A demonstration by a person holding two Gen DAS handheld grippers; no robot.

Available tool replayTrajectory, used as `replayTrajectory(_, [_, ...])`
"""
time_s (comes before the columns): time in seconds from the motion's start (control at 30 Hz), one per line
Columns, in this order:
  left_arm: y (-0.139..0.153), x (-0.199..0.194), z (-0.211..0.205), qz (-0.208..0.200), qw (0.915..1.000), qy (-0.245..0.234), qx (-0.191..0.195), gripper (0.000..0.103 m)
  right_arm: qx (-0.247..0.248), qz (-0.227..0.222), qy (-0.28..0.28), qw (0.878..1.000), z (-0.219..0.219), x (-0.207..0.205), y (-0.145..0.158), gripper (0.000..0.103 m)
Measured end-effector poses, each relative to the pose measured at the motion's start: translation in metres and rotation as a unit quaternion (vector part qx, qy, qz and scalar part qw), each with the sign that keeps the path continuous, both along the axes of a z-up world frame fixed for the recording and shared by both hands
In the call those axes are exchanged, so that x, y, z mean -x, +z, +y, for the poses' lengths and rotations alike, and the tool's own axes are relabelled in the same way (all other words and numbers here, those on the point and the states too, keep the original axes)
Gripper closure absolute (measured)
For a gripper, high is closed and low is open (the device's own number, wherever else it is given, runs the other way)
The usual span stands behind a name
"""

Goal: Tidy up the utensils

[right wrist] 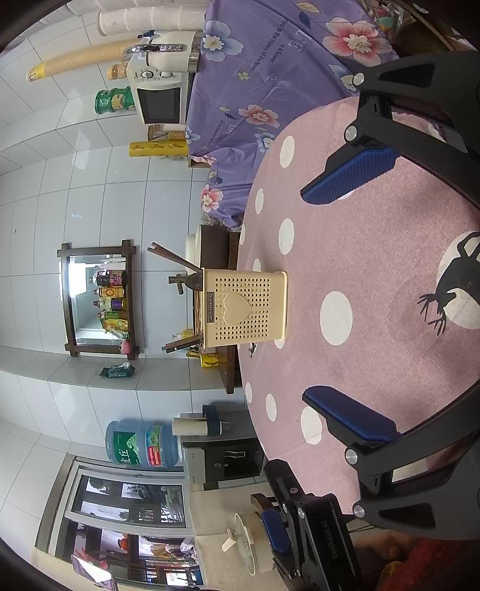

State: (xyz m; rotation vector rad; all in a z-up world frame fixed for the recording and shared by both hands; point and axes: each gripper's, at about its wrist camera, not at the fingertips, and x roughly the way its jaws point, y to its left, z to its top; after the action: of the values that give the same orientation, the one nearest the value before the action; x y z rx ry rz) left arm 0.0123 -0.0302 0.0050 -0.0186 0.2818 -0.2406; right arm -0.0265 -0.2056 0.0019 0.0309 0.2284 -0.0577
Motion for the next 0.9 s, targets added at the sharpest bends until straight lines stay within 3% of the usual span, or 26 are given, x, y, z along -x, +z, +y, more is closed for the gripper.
replayTrajectory(0.9, [0.0024, -0.0016, 0.0029, 0.001, 1.0, 0.006, -0.002, 0.005, -0.003, 0.006, 0.003, 1.0, -0.0023, -0.0016, -0.0006, 0.006])
